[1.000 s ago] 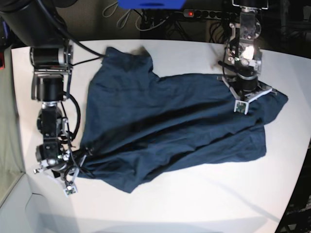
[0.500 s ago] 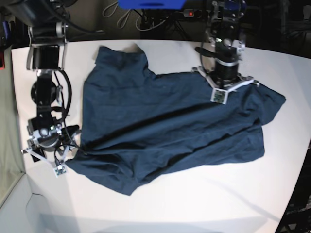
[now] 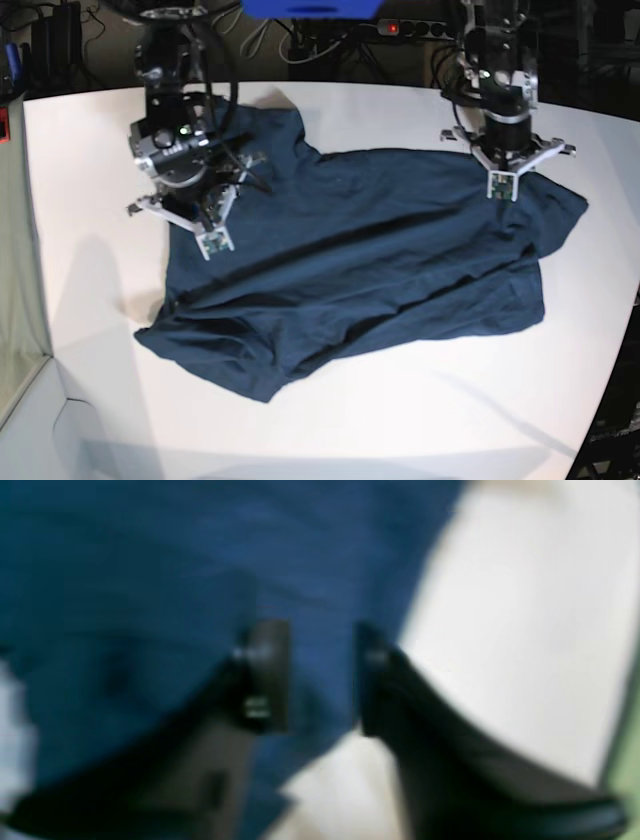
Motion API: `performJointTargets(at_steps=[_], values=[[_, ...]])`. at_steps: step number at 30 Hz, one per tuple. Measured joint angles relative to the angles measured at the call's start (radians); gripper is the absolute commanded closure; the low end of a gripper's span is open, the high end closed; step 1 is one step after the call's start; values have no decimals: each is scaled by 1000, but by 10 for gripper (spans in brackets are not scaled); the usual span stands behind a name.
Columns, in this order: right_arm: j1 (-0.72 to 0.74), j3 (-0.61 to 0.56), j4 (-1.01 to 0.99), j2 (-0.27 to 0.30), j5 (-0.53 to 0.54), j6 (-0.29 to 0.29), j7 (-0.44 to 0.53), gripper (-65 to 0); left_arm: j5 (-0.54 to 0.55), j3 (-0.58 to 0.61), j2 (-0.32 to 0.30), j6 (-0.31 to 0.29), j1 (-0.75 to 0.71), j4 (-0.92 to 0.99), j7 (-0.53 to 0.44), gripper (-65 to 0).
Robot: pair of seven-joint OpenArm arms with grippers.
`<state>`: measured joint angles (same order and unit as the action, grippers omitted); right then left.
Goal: Layout the t-shirt on the table in an organized manner, then fold the t-shirt properly
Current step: 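Move both grippers holding the shirt edge back toward the robot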
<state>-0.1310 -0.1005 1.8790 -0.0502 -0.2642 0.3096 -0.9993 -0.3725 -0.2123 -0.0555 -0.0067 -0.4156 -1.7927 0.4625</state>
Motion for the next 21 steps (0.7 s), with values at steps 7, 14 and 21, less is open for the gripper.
performJointTargets(at_steps=[7, 14, 21], values=[[-14, -39, -93, -41, -1, 0, 5, -30, -1, -72, -32, -4, 34, 8, 10, -5], [-92, -40, -150, -8, -3, -1, 113, -55, -1, -76, -100, -7, 29, 137, 12, -5], [-162, -23, -147, 60, 29, -8, 222, -52, 4, -72, -90, -8, 18, 116, 8, -5]])
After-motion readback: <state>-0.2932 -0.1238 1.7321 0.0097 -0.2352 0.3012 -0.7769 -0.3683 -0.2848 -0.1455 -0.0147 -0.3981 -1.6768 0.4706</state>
